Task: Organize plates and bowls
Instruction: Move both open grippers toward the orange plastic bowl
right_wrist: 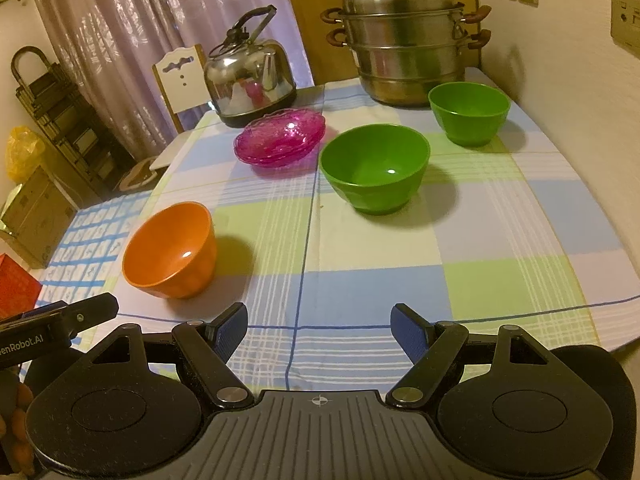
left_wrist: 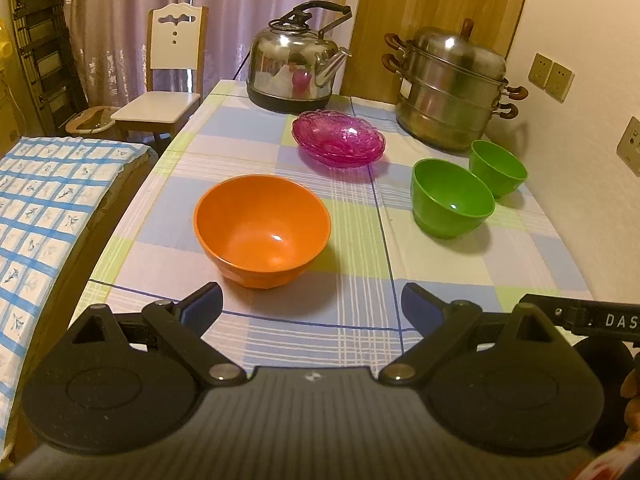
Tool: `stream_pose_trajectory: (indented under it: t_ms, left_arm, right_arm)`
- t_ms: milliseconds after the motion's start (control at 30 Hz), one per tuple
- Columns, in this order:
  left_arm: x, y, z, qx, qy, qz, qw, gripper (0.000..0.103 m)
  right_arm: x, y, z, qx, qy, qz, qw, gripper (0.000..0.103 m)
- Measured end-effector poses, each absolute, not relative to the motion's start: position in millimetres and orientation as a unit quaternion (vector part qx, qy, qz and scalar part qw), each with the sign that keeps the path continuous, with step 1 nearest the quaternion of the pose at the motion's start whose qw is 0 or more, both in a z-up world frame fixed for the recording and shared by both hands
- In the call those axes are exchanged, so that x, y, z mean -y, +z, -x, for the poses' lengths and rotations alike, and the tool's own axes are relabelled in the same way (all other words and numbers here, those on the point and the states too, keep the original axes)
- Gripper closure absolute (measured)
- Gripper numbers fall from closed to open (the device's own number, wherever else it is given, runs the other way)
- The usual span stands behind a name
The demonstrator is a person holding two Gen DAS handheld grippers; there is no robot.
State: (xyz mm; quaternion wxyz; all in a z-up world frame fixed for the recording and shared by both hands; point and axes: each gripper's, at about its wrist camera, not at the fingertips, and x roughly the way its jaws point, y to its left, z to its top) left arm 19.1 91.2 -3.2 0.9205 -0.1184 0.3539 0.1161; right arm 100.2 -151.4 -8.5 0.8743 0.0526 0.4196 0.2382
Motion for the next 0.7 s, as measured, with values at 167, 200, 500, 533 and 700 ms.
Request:
stream_pose_trajectory:
  t_ms: [167, 200, 500, 533, 700]
  left_arm:
    - [-101, -5, -25, -0.356, 0.117, 0.12, 0.92, 0.008]
    - [-103, -5, -26, -0.356, 0.117, 0.12, 0.919, 0.008]
    - [-131, -3, -37, -0.356, 0.115, 0.112, 0.921, 0.008]
    - [-135, -3, -38, -0.355, 0.116, 0.11, 0.921, 0.008]
    - [-163, 0, -49, -0.356, 0.123, 0.096, 0.921, 0.009]
  right_arm:
    - [143, -11, -105, -0.422, 0.243, -0.049, 0.872, 0.025]
    - [141, -12, -106, -0.422, 0.243, -0.047, 0.872, 0.025]
    - [122, -17, -115, -0.425, 0.253, -0.042, 0.868, 0.025]
    - [119, -17, -117, -0.426, 0.255, -0.042, 0.867, 0.025]
    - [98, -17, -127, -0.421, 0.274, -0.04, 0.864, 0.025]
